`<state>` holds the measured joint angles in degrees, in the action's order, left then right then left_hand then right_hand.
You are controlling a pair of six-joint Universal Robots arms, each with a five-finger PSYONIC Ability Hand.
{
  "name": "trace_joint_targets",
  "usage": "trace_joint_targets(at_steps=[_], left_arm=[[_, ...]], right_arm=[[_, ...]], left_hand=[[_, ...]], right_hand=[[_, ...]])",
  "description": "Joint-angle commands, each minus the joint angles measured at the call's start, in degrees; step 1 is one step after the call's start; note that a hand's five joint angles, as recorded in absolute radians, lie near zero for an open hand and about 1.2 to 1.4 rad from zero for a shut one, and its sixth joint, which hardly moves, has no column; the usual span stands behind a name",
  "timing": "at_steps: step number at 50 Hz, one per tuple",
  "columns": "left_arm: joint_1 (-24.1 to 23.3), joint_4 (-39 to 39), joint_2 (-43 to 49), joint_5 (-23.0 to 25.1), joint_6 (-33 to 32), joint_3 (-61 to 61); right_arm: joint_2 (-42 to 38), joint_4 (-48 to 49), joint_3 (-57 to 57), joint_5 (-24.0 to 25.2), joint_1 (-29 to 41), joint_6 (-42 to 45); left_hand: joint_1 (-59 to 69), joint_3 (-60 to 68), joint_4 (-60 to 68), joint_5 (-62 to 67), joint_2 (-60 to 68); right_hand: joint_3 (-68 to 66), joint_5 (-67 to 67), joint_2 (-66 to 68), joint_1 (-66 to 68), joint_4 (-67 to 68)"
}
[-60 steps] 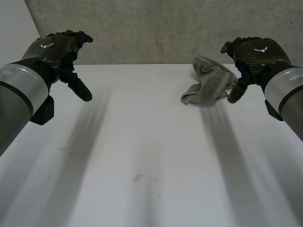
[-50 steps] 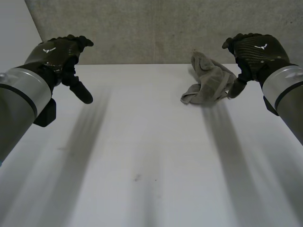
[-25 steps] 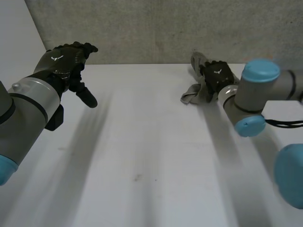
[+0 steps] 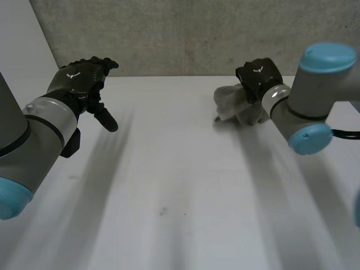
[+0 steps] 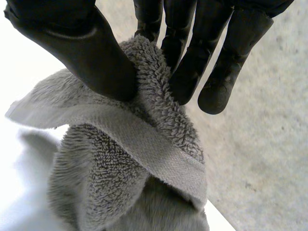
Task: Fold the towel.
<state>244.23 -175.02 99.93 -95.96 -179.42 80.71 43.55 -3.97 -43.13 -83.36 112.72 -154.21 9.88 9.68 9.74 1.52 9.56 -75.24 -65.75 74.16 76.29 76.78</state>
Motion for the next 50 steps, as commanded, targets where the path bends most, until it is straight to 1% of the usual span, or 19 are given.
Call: trace_joint_targets(at_steps=[1, 8, 11, 18, 19, 20, 21, 22, 23, 24, 25, 26, 27, 29, 30, 32, 38, 42, 50], left_arm=[[-0.07, 0.12, -0.79, 0.07, 0.03, 0.15], [-0.77, 0.29, -1.32, -0.1, 0.03, 0.24], [-1.56, 0.29, -1.4, -0.1, 0.03, 0.24], [-2.71, 0.29, -1.4, -0.1, 0.03, 0.86], [-2.8, 0.12, -1.32, -0.1, 0.03, 1.03], [-2.88, 0.12, -1.23, -0.1, -0.05, 1.12], [-2.88, 0.12, -1.23, -0.1, -0.05, 1.12], [-2.88, 0.12, -1.14, -0.19, -0.05, 1.21], [-2.88, 0.12, -1.14, -0.19, -0.05, 1.21], [-2.97, 0.12, -0.97, -0.28, -0.05, 1.21], [-3.15, 0.21, -0.88, -0.36, 0.21, 1.38], [-3.15, 0.21, -0.88, -0.37, 0.21, 1.38], [-3.5, 0.29, -0.79, -0.37, 0.38, 1.47], [-4.38, 0.47, -0.79, -0.37, 0.56, 1.56], [-5.42, 0.64, -0.7, -0.45, 0.65, 1.65], [-6.66, 0.73, -0.7, -0.54, 0.65, 1.74], [-11.05, 1.17, 0.61, -0.89, 3.62, 2.87], [-14.56, 0.91, 3.77, -0.89, 8.72, 2.88], [-20.54, 0.38, 14.3, -1.59, 9.97, -2.9]], right_arm=[[17.85, -3.85, -18.79, 3.64, 3.38, -1.79], [29.14, -4.12, -33.33, 9.1, 3.03, -7.07], [31.43, -4.56, -38.61, 13.75, 3.12, -9.7], [34.67, -4.56, -49.75, 30.43, 3.39, -10.93], [34.68, -4.56, -49.77, 30.45, 3.39, -10.93], [35.11, -4.56, -50.55, 31.85, 3.65, -10.85], [34.94, -4.47, -50.56, 31.6, 3.56, -11.11], [34.94, -4.47, -50.56, 31.6, 3.56, -11.11], [35.03, -4.38, -50.39, 30.12, 2.78, -11.63], [35.03, -4.38, -50.38, 30.1, 2.77, -11.64], [35.29, -3.95, -49.95, 27.14, 2.6, -12.51], [35.73, -3.86, -48.99, 23.2, 1.99, -13.38], [35.73, -3.86, -48.98, 23.16, 1.98, -13.39], [35.82, -3.07, -47.14, 14.33, -1.6, -13.84], [35.82, -3.06, -47.13, 14.28, -1.62, -13.83], [35.73, -0.53, -46.43, 8.42, -6.08, -13.92], [34.24, 2.47, -45.02, 7.78, -10.24, -13.83], [28.19, 3.18, -41.17, 8.31, -10.85, -12.17], [18.43, 0.81, -33.43, 6.73, -11.12, -3.21]], left_hand=[[0.5, 0.71, 0.64, -1.13, 0.82], [0.33, 0.54, 0.47, -1.3, 0.65], [0.33, 0.54, 0.47, -1.3, 0.65], [0.5, 0.71, 0.64, -1.13, 0.82], [0.5, 0.71, 0.64, -1.13, 0.82], [0.5, 0.71, 0.64, -1.13, 0.82], [0.5, 0.71, 0.64, -1.13, 0.82], [0.5, 0.71, 0.64, -1.13, 0.82], [0.5, 0.71, 0.64, -1.13, 0.82], [0.5, 0.71, 0.64, -1.13, 0.82], [0.5, 0.71, 0.64, -1.13, 0.82], [0.5, 0.71, 0.64, -1.13, 0.82], [0.33, 0.54, 0.47, -1.3, 0.65], [0.33, 0.54, 0.47, -1.3, 0.65], [0.33, 0.54, 0.47, -1.3, 0.65], [0.33, 0.54, 0.47, -1.3, 0.65], [1.34, 1.54, 1.48, -0.3, 1.66], [1.84, 2.05, 1.99, 0.21, 2.16], [2.68, 2.89, 2.83, 1.05, 3.0]], right_hand=[[-4.76, -4.25, 5.84, 3.71, 3.22], [-4.76, -4.25, 5.84, 3.71, 3.22], [-4.76, -4.25, 5.84, 3.71, 3.22], [-4.76, -4.25, 5.84, 3.71, 3.22], [-4.76, -4.25, 5.84, 3.71, 3.22], [7.83, 8.35, -6.76, -8.89, -9.38], [29.44, 29.96, -28.37, -30.5, -30.99], [29.66, 30.17, -28.59, -30.71, -31.2], [47.64, 48.16, -46.57, -48.7, -49.19], [47.82, 48.34, -46.75, -48.88, -49.37], [65.24, 65.75, -64.16, -66.29, -66.78], [65.24, 65.75, -64.16, -66.29, -66.78], [65.24, 65.75, -64.16, -66.29, -66.78], [65.24, 65.75, -64.16, -66.29, -66.78], [65.24, 65.75, -64.16, -66.29, -66.78], [65.24, 65.75, -64.16, -66.29, -66.78], [65.24, 65.75, -64.16, -66.29, -66.78], [65.24, 65.75, -64.16, -66.29, -66.78], [65.24, 65.75, -64.16, -66.29, -66.78]])
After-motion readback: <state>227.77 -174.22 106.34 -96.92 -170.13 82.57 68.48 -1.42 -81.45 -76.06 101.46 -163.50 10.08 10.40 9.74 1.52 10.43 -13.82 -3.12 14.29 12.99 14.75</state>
